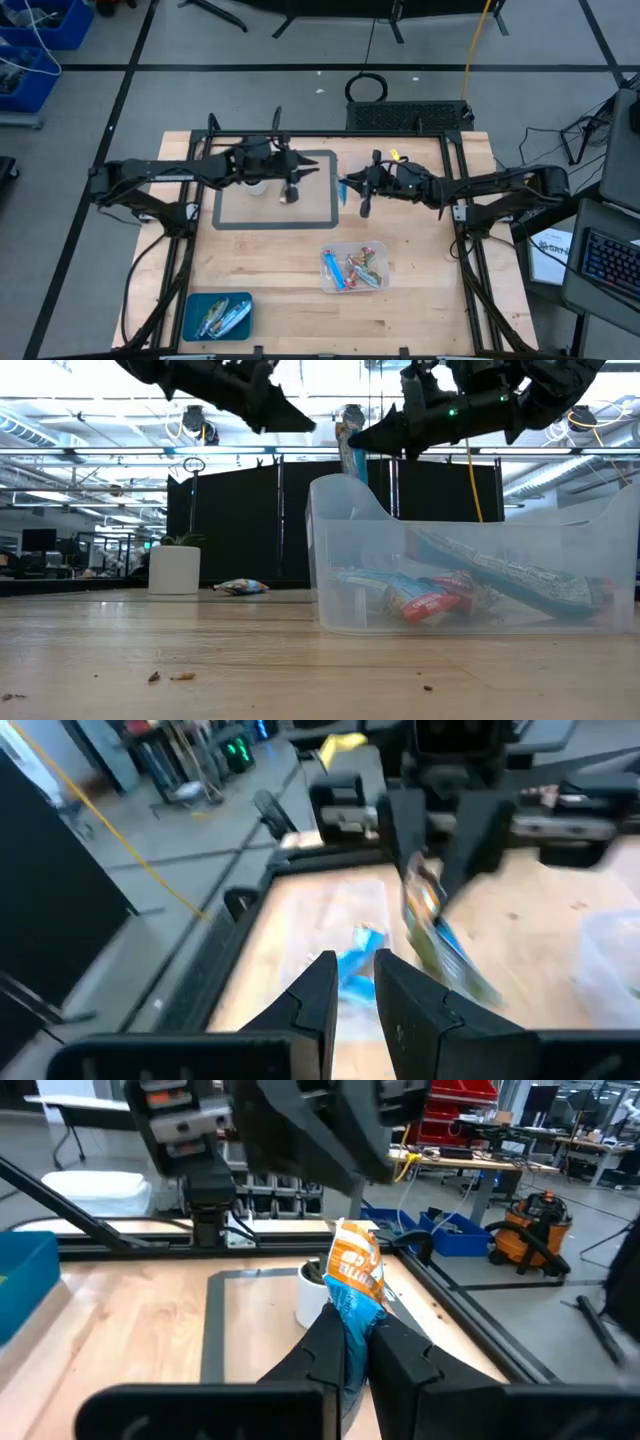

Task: Pick and place Granola Bars by type
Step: Put the yellow granola bar into the top transparent bin

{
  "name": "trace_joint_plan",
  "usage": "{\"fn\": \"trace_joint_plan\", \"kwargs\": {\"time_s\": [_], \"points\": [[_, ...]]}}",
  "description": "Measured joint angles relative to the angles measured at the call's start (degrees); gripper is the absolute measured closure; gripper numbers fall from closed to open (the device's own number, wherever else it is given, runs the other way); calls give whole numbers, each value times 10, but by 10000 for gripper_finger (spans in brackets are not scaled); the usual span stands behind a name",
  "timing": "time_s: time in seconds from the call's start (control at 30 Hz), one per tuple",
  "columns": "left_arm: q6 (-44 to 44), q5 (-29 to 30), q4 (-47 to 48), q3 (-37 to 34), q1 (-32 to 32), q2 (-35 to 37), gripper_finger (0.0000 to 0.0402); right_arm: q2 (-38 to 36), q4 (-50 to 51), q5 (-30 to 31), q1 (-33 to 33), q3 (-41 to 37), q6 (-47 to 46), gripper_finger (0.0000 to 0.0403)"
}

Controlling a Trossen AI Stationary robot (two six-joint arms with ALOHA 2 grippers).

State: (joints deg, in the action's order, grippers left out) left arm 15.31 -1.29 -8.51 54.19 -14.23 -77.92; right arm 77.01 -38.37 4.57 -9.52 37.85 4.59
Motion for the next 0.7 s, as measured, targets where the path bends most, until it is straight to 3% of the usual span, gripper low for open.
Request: {"fn": "trace_joint_plan", "kwargs": {"time_s": [0.17,0.33,0.7], "points": [[-4,-75,69,-5,-16,49,325,-35,39,2,0,0,10,383],[-8,-156,54,-55,-30,92,325,-66,72,3,-1,0,17,383],[-70,-157,-117,-273,-62,252,325,-125,137,3,-1,0,25,383]]}}
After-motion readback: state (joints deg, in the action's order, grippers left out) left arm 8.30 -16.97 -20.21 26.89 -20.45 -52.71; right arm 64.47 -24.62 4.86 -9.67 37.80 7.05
